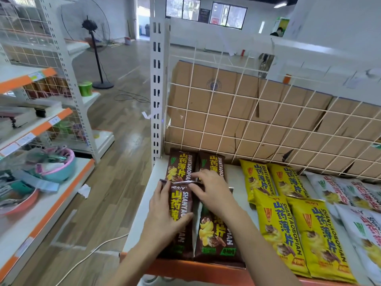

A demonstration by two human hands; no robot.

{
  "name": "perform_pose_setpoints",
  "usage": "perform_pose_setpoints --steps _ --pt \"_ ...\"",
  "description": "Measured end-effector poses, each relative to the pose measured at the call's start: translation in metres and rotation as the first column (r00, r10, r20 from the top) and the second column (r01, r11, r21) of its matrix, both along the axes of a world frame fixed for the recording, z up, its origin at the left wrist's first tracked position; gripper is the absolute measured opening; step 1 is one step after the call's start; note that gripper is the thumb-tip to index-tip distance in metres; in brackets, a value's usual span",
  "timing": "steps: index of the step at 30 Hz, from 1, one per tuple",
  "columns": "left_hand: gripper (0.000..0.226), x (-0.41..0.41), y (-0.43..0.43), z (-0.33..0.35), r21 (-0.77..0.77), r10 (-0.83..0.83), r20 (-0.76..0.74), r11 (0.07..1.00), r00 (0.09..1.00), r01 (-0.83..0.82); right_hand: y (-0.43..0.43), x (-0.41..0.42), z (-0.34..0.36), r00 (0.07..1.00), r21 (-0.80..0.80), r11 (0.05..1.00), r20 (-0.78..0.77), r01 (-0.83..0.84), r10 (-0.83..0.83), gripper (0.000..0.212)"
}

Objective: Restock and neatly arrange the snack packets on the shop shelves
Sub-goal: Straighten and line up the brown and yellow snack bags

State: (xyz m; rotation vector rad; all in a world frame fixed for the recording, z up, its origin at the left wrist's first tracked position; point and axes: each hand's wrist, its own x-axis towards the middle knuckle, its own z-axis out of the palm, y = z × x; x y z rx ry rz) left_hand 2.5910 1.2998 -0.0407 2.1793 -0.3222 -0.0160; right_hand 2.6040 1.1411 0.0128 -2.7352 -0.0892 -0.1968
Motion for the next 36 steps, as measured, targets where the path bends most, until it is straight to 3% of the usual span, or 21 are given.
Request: perform_pose_setpoints --steps 4,14,22,27,36 --pt "0.121 -0.011 0.002 0.002 0.151 -0.007 0.003 0.989 1.000 0.006 0.015 0.021 -0.001 0.990 -0.090 0.994 -0.127 -0.069 0.057 0.031" --pt "0.107 -0.029 -0.008 0.001 0.403 0.020 0.116 0.913 0.993 -0.066 0.020 0.050 0.006 0.949 0.023 0.999 -0.312 -0.042 0.047 0.018" --pt "0.108 -0.033 -0.008 -0.003 0.379 0.015 0.114 0.924 0.993 -0.057 0.022 0.054 0.004 0.963 -0.003 1.000 -0.270 -0.001 0.000 0.021" --pt "0.111 -0.037 -0.006 -0.002 0.374 -0.010 0.127 0.927 0.992 -0.038 0.023 0.052 0.013 0.988 0.051 0.998 -0.153 0.037 -0.029 0.019" --pt "0.108 -0.042 -0.005 -0.002 0.380 -0.006 0.108 0.924 0.994 -0.035 0.014 0.057 0.006 0.967 -0.008 0.998 -0.245 0.062 -0.062 0.028"
